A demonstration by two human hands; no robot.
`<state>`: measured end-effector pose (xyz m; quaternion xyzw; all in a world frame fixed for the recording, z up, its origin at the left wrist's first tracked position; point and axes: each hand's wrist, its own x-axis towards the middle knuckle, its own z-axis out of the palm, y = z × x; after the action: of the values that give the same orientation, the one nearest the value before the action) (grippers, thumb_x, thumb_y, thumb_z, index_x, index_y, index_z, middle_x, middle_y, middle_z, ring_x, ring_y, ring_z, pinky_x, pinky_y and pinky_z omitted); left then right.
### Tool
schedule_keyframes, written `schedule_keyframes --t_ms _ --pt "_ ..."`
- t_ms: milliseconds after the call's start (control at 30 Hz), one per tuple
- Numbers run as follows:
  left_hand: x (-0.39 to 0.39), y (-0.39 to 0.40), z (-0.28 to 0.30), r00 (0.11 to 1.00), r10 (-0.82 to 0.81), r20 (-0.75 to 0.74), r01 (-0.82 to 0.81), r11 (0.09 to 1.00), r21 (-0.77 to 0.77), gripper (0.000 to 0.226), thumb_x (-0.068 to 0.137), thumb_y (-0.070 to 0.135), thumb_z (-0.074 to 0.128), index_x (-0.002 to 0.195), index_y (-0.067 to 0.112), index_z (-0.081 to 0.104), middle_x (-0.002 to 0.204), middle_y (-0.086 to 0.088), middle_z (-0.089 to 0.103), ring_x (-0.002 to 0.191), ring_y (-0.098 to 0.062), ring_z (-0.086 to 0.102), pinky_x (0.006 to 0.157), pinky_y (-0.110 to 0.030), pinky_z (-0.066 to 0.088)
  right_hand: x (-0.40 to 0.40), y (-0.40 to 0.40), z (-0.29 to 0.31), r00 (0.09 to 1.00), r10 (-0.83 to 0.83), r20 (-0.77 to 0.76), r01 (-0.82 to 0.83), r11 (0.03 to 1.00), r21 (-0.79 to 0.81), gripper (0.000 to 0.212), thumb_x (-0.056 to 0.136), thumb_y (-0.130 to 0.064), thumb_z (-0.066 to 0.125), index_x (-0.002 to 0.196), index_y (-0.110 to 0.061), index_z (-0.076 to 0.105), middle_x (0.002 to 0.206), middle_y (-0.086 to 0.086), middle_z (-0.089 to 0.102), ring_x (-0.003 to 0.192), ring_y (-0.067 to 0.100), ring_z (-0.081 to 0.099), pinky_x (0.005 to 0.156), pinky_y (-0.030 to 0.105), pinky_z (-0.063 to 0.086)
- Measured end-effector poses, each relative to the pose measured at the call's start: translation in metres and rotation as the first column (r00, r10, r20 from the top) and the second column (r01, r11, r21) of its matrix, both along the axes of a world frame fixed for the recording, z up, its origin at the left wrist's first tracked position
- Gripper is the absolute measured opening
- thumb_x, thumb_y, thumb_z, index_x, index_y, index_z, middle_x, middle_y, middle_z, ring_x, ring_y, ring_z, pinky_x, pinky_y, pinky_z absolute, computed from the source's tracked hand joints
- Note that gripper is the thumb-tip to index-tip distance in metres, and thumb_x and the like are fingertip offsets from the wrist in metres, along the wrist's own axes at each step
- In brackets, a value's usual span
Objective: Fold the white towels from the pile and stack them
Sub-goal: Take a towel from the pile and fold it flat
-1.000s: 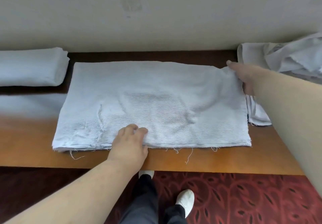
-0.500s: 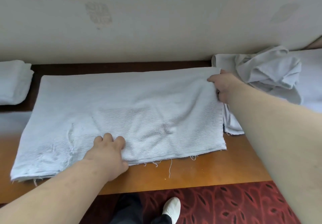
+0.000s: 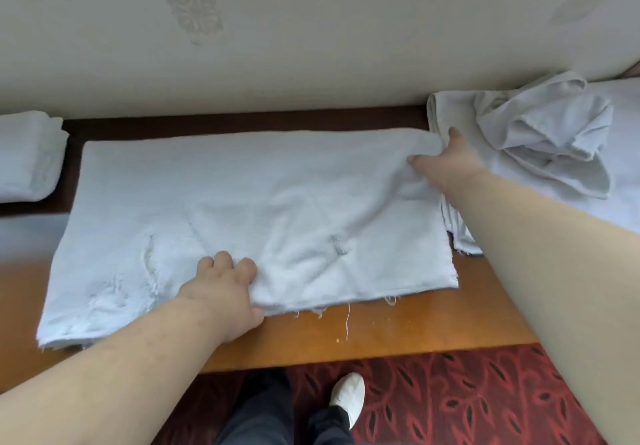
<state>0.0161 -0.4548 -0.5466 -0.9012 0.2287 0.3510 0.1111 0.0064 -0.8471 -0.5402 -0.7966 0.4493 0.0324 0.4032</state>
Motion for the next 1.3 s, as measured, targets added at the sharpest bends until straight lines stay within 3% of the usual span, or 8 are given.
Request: schedule_keyframes --t_ms 67,233,367,467,633,867,1100,1300 --pt "-0.001 0.0 0.004 1.0 0.024 -0.006 -0.024 1.0 -0.009 0.055 0.07 0.058 0.043 0.117 0.03 0.032 0.103 0.001 0.025 0.097 -0.02 0.024 0.097 -0.037 0.04 -0.03 0.01 -0.003 0.997 -0.076 -0.015 0.077 0.991 0.113 0.105 0.072 -0.051 0.08 0.155 -0.027 0.021 0.145 0.006 0.049 0.118 0.029 0.058 0.098 0.041 0.051" --pt "-0.009 0.001 0.003 0.999 0.012 0.05 -0.009 0.999 -0.042 0.053 0.077 0.052 0.051 0.121 0.027 0.035 0.113 -0.003 0.031 0.11 -0.026 0.03 0.101 -0.04 0.038 -0.095 0.026 -0.003 0.998 -0.036 -0.044 0.043 0.982 0.185 0.081 0.074 -0.048 0.08 0.141 -0.024 0.042 0.108 -0.01 0.058 0.086 0.009 0.062 0.062 0.025 0.045" --pt "-0.019 0.005 0.006 0.994 0.076 0.078 -0.067 0.992 -0.11 0.053 0.082 0.047 0.055 0.127 0.028 0.037 0.124 -0.002 0.034 0.118 -0.026 0.03 0.102 -0.036 0.037 -0.087 0.023 -0.002 0.998 0.064 0.002 -0.064 0.989 0.137 0.063 0.082 -0.033 0.076 0.138 -0.02 0.048 0.121 -0.003 0.063 0.096 0.018 0.066 0.076 0.027 0.051" --pt "-0.031 0.009 0.005 0.99 0.087 0.113 -0.07 0.986 -0.148 0.06 0.083 0.05 0.058 0.133 0.028 0.033 0.132 -0.002 0.031 0.125 -0.026 0.026 0.106 -0.036 0.034 -0.07 0.015 0.005 0.991 -0.092 0.093 0.078 0.985 0.154 0.058 0.084 -0.035 0.072 0.137 -0.024 0.05 0.121 0.001 0.062 0.094 0.02 0.065 0.076 0.029 0.053" --pt "-0.045 0.015 0.007 0.983 0.119 0.139 -0.087 0.972 -0.219 0.061 0.086 0.044 0.062 0.138 0.028 0.035 0.139 -0.002 0.03 0.13 -0.026 0.025 0.105 -0.037 0.036 -0.087 0.013 0.013 0.987 -0.006 -0.159 0.011 0.999 0.03 0.074 0.081 -0.042 0.07 0.145 -0.02 0.039 0.115 0.008 0.06 0.095 0.029 0.063 0.077 0.034 0.052" --pt "-0.043 0.02 0.0 0.963 0.073 0.261 0.0 0.963 -0.269 0.037 0.089 0.046 0.062 0.121 0.029 0.056 0.121 0.0 0.051 0.117 -0.025 0.041 0.09 -0.043 0.046 -0.187 0.067 -0.013 0.955 0.109 -0.275 -0.108 0.994 0.018 0.047 0.079 -0.049 0.075 0.106 -0.02 0.048 0.088 -0.006 0.055 0.087 0.02 0.055 0.074 0.03 0.039" --pt "-0.027 0.016 0.009 0.981 0.109 0.158 -0.067 0.965 -0.255 0.03 0.098 0.045 0.048 0.117 0.028 0.065 0.113 0.0 0.057 0.108 -0.025 0.054 0.087 -0.038 0.046 -0.183 0.071 -0.011 0.989 0.002 -0.149 -0.007 0.999 -0.033 0.02 0.087 -0.044 0.061 0.088 -0.023 0.06 0.074 -0.007 0.059 0.068 0.014 0.055 0.057 0.028 0.036" --pt "-0.03 0.016 0.03 0.978 0.124 0.166 -0.078 0.962 -0.261 0.036 0.104 0.037 0.035 0.117 0.022 0.065 0.112 -0.004 0.059 0.104 -0.027 0.058 0.089 -0.04 0.049 -0.175 0.08 0.004 0.914 -0.403 0.044 0.372 0.875 0.309 0.022 0.071 -0.029 0.051 0.089 -0.015 0.055 0.076 0.005 0.049 0.054 0.017 0.045 0.054 0.03 0.032"
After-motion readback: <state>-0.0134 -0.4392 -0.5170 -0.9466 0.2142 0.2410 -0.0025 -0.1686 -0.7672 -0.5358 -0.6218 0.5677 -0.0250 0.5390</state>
